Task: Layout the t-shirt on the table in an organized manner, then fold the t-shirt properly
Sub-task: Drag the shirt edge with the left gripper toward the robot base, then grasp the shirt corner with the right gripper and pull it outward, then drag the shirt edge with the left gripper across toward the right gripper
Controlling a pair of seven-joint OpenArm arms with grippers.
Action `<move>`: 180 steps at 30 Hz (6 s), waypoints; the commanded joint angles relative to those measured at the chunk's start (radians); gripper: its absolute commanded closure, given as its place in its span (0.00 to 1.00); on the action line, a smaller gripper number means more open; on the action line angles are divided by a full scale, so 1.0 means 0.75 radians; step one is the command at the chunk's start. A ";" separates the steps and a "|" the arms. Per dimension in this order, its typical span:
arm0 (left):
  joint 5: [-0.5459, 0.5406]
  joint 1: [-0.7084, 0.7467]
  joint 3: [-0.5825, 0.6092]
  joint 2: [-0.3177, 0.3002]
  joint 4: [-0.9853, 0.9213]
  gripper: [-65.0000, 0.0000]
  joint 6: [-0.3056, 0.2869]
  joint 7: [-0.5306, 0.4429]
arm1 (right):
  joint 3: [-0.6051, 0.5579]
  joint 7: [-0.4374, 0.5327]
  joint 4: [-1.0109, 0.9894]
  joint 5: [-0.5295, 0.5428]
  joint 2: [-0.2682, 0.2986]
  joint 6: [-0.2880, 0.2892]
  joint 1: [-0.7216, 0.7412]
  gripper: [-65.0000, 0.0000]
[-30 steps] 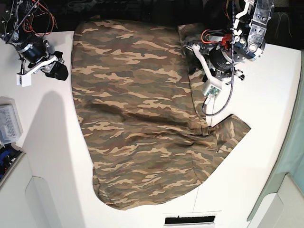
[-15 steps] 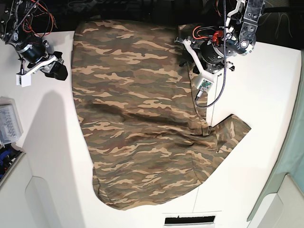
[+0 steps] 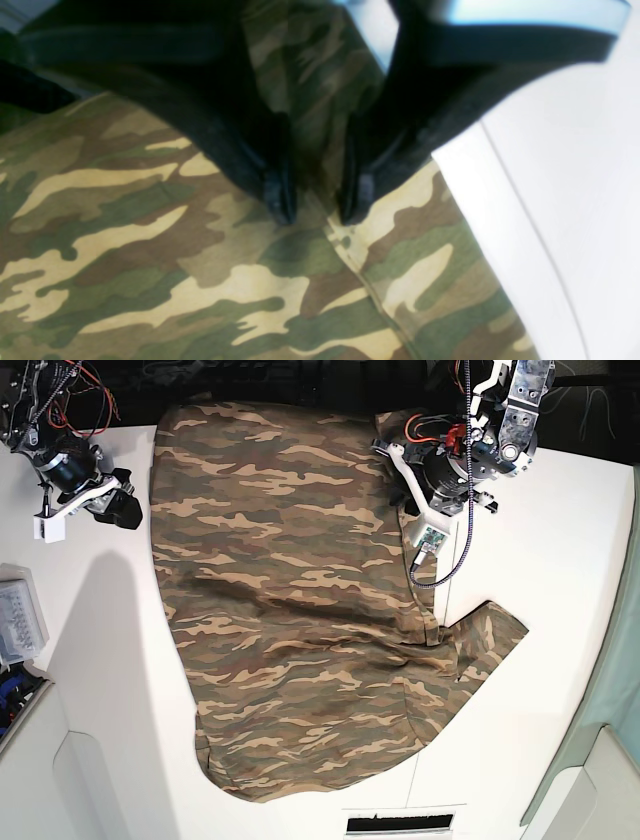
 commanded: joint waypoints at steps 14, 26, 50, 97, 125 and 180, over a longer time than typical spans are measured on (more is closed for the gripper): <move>0.033 -0.010 -0.003 -0.039 0.109 1.00 0.001 -0.049 | 0.006 0.030 0.018 0.016 0.018 0.013 0.010 0.57; 0.034 -0.006 -0.006 -0.285 0.251 1.00 0.001 0.022 | 0.006 0.063 0.018 -0.022 0.019 0.012 0.011 0.57; -0.545 0.126 -0.427 -0.246 0.136 0.65 -0.345 0.007 | 0.155 -0.108 0.018 0.138 0.044 0.006 -0.009 0.37; -0.243 -0.165 -0.009 -0.060 -0.213 0.65 -0.314 -0.048 | -0.240 -0.006 0.294 -0.287 -0.008 -0.026 -0.052 0.40; -0.276 -0.162 -0.009 -0.060 -0.253 0.65 -0.314 -0.054 | 0.247 0.029 -0.015 0.100 0.080 -0.006 -0.031 0.55; -0.270 -0.162 0.356 0.158 -0.366 0.72 -0.373 -0.124 | 0.248 0.019 0.107 0.057 0.073 -0.006 -0.005 0.95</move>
